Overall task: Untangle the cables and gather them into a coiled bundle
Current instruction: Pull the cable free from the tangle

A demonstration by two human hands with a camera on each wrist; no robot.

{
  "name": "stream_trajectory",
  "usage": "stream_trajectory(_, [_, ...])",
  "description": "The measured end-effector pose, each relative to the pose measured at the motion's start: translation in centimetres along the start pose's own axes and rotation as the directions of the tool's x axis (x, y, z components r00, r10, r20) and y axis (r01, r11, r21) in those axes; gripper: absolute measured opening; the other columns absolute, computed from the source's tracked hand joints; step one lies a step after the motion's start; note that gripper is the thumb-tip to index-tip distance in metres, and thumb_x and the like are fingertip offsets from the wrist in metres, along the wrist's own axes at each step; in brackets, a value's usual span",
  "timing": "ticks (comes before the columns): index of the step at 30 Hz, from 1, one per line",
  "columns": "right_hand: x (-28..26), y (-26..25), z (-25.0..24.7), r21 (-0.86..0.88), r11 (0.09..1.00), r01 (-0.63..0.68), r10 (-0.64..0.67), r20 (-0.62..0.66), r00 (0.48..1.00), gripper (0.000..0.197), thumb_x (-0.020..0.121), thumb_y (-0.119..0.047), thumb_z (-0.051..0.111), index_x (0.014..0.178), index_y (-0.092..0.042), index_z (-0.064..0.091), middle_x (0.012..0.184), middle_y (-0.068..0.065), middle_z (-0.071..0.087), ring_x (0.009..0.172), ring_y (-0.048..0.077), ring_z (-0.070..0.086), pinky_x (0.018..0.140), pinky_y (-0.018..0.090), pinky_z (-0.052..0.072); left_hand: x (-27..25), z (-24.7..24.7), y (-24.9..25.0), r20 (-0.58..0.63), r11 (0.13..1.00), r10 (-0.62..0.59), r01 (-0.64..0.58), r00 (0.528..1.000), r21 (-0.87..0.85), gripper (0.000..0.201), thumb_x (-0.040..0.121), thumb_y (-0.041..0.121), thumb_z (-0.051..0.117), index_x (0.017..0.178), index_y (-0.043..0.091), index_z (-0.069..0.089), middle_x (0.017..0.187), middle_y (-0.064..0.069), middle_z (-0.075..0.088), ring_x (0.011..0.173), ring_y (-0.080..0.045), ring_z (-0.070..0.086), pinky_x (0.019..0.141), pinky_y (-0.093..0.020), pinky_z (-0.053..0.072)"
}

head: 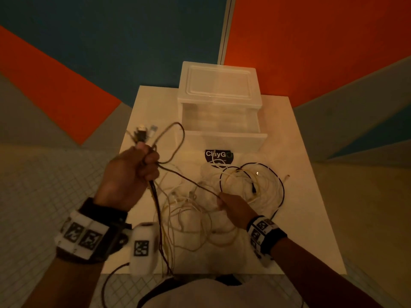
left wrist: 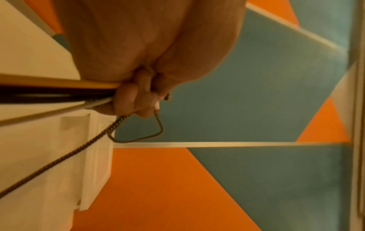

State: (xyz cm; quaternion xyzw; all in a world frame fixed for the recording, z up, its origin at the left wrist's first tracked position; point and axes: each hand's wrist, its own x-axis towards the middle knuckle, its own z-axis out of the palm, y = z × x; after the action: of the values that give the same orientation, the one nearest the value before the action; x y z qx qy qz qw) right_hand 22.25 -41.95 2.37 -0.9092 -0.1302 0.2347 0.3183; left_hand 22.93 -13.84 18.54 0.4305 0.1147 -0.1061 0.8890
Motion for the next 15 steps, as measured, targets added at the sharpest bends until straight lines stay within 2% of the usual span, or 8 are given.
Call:
stream_trajectory(2, [0.3,0.7,-0.4,0.008,0.998,-0.057,0.057,0.000,0.998,0.023,0.094,-0.010,0.038,0.101,-0.013,0.060,0.103,0.010,0.065,0.096,0.027,0.059,0.093,0.046,0.047,-0.4,-0.3,0.9,0.017,1.000,0.024,-0.023,1.000,-0.013,0.020,0.098,0.020,0.034,0.079,0.019,0.039,0.067,0.006,0.039,0.047,-0.004,0.026,0.050,-0.019,0.028])
stream_trajectory(3, [0.6,0.4,-0.7,0.016,0.998,-0.066,0.066,-0.026,0.997,0.031,0.094,-0.024,0.035,0.104,-0.010,0.061,0.104,0.012,0.065,0.097,0.028,0.060,0.093,0.045,0.047,-0.6,-0.4,0.9,0.022,1.000,0.024,-0.024,0.999,-0.008,0.022,0.100,0.021,0.033,0.079,0.018,0.040,0.068,0.006,0.037,0.048,-0.004,0.026,0.050,-0.020,0.028])
stream_trajectory(5, [1.2,-0.2,-1.1,0.086,0.996,-0.035,0.046,-0.128,0.991,0.044,0.091,-0.040,0.028,0.092,-0.012,0.062,0.093,0.008,0.067,0.087,0.025,0.062,0.085,0.045,0.050,-0.7,-0.6,0.5,0.012,1.000,0.018,-0.018,1.000,0.008,0.023,0.101,0.022,0.033,0.080,0.017,0.040,0.069,0.005,0.035,0.048,-0.005,0.025,0.049,-0.020,0.029])
stream_trajectory(8, [2.3,-1.4,-2.0,0.256,0.963,0.088,0.001,-0.326,0.945,0.028,0.094,-0.038,0.039,0.086,-0.030,0.065,0.088,-0.002,0.070,0.086,0.019,0.066,0.085,0.043,0.052,-0.5,-1.0,-0.4,-0.039,0.999,0.012,-0.010,0.999,0.045,0.025,0.102,0.021,0.034,0.079,0.016,0.041,0.068,0.004,0.040,0.048,-0.005,0.026,0.049,-0.020,0.029])
stream_trajectory(10, [2.4,-3.4,-3.4,0.466,0.861,0.204,0.016,-0.425,0.905,0.022,0.095,-0.032,0.045,0.088,-0.030,0.066,0.089,0.002,0.069,0.088,0.021,0.067,0.088,0.039,0.052,-0.5,-1.1,-1.0,-0.060,0.996,0.001,0.004,0.998,0.087,0.026,0.103,0.021,0.034,0.078,0.016,0.041,0.068,0.003,0.042,0.047,-0.006,0.027,0.048,-0.020,0.030])
stream_trajectory(12, [1.5,-5.2,-5.3,0.565,0.768,0.300,0.025,-0.495,0.868,0.021,0.095,-0.020,0.043,0.087,-0.016,0.062,0.086,0.002,0.065,0.077,0.017,0.062,0.076,0.032,0.051,-0.6,-1.0,-1.7,-0.075,0.991,-0.009,0.019,0.997,0.129,0.026,0.103,0.021,0.034,0.078,0.015,0.041,0.069,0.001,0.044,0.046,-0.006,0.027,0.048,-0.020,0.030])
stream_trajectory(14, [-0.5,-6.7,-7.0,0.539,0.783,0.312,0.022,-0.524,0.852,0.023,0.098,-0.018,0.040,0.086,-0.023,0.059,0.083,-0.011,0.061,0.068,0.007,0.053,0.063,0.025,0.045,-0.8,-0.9,-1.9,-0.090,0.984,-0.004,0.020,0.996,0.177,0.027,0.103,0.020,0.034,0.079,0.013,0.043,0.071,-0.003,0.051,0.046,-0.008,0.027,0.049,-0.022,0.030])
stream_trajectory(15, [-1.8,-7.1,-7.6,0.510,0.808,0.295,0.002,-0.503,0.864,0.025,0.101,-0.020,0.039,0.087,-0.024,0.059,0.078,-0.015,0.060,0.064,0.000,0.049,0.061,0.021,0.040,-0.9,-0.9,-1.8,-0.091,0.980,0.012,0.007,0.996,0.200,0.027,0.104,0.020,0.034,0.080,0.012,0.044,0.072,-0.005,0.056,0.046,-0.008,0.027,0.049,-0.022,0.029])
